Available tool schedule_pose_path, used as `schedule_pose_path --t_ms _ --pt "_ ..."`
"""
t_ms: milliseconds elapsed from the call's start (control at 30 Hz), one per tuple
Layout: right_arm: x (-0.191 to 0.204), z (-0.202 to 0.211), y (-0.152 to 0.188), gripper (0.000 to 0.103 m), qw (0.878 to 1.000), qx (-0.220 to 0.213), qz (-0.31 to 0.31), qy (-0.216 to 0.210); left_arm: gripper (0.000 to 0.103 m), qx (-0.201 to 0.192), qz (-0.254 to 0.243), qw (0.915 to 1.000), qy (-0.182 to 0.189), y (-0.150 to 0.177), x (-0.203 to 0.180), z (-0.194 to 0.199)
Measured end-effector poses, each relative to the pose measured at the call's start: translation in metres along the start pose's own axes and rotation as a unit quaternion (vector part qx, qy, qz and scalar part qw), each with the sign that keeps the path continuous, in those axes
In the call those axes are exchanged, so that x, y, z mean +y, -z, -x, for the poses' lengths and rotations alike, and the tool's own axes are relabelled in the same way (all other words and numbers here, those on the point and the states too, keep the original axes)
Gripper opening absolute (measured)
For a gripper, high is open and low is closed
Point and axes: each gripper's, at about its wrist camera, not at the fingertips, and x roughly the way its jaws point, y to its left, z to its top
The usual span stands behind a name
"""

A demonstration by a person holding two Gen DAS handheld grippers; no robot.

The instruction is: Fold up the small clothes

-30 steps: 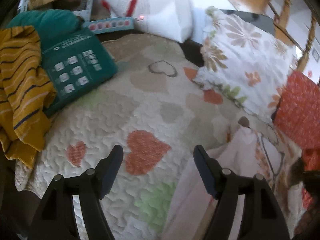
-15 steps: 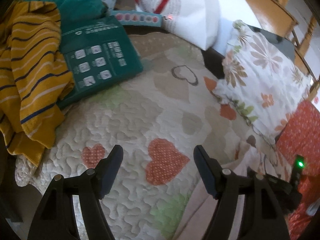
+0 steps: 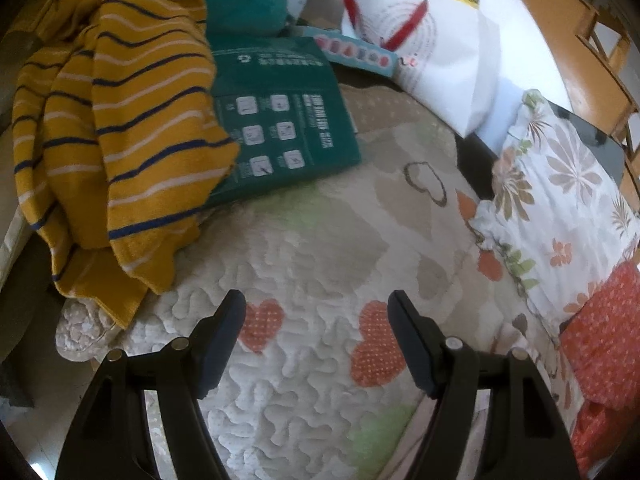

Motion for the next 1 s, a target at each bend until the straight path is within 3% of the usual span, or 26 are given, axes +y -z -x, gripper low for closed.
schedule_pose_path --t_ms 200,233,267,300,467,567,667,767,833,1000 --pt "0.038 -0.032 0.032 0.058 0.996 0.002 0.076 0.054 0.073 0.004 0.006 1.0 -0.005 0.0 0.007 -0.002" --pt "0.041 -0.039 0.034 0.053 0.995 0.004 0.08 0.065 0.073 0.004 0.007 1.0 -0.005 0.0 0.008 -0.002" --pt "0.04 -0.041 0.033 0.021 0.995 0.005 0.075 0.069 0.073 0.004 0.009 0.9999 -0.006 -0.001 0.01 -0.002" --pt "0.039 -0.042 0.026 0.012 0.996 0.003 0.061 0.062 0.073 0.004 0.011 0.9999 -0.007 -0.001 0.011 -0.002" --pt "0.031 0.02 -0.036 0.011 0.992 -0.085 0.047 0.086 0.073 0.004 0.021 0.9997 -0.01 -0.001 0.016 -0.003" --pt "0.019 0.093 -0.085 0.011 0.984 -0.156 0.027 0.083 0.073 0.01 0.015 0.9998 -0.009 0.002 0.011 -0.007" --pt "0.0 0.164 -0.111 0.011 0.975 -0.215 0.0 0.06 0.073 0.014 -0.002 0.9999 -0.007 0.007 -0.001 -0.011" --pt "-0.03 0.215 -0.109 0.011 0.969 -0.239 -0.027 0.056 0.073 0.019 -0.022 0.9996 -0.001 0.014 -0.017 -0.013" --pt "-0.06 0.232 -0.094 0.011 0.966 -0.238 -0.047 0.084 0.073 0.023 -0.038 0.999 0.003 0.021 -0.029 -0.015" --pt "-0.162 0.232 -0.036 0.011 0.959 -0.184 -0.137 0.166 0.073 0.035 -0.09 0.9953 0.007 0.042 -0.065 -0.021"
